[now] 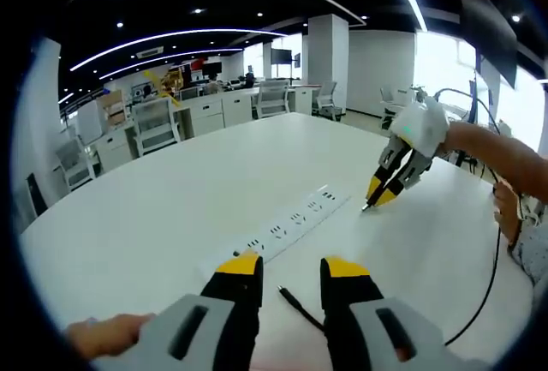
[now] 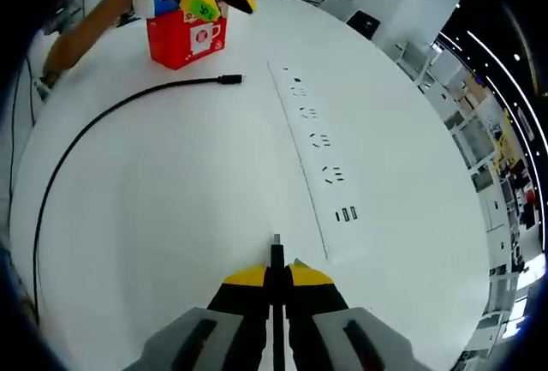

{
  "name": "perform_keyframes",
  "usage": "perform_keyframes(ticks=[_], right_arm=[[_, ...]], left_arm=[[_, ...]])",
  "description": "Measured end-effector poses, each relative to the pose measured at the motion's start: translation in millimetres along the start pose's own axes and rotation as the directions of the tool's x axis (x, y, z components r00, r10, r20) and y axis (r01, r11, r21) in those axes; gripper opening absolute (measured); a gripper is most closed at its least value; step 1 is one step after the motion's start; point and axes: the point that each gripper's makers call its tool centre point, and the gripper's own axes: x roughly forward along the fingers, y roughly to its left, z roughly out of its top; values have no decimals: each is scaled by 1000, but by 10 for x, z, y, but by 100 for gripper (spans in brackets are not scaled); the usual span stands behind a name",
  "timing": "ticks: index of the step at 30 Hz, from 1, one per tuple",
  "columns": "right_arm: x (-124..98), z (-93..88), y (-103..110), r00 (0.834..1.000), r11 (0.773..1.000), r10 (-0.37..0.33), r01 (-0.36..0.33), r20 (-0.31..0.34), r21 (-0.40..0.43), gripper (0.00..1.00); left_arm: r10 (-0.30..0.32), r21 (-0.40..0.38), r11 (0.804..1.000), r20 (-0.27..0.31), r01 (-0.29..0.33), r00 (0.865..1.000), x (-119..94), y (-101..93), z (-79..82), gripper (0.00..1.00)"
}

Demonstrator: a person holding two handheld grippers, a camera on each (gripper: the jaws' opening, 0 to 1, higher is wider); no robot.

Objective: Find the data cable on the table. Grasp the USB connector end of the cable and insert it into the USB port on the table

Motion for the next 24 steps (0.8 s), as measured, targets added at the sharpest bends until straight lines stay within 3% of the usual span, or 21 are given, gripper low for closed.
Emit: perform_keyframes(ticks=[5, 11, 20, 24], right_arm=[[-81, -60, -141, 995, 999, -6, 2, -95, -40, 9], [-147, 50, -281, 979, 993, -13, -11, -205, -115, 9], [-63, 150, -386, 958, 985, -18, -33, -287, -171, 9], [7, 106, -387, 944, 980, -11, -56, -329, -193, 9]], left_arm=[[-1, 0, 1000, 1, 1, 1000, 1, 4, 1, 27], [-1, 0, 1000, 1, 1, 1000, -1, 8, 1, 27], [-2, 1, 1000, 2, 2, 1000, 0, 10, 3, 27], [-2, 1, 1000, 2, 2, 1000, 1, 10, 2, 27]])
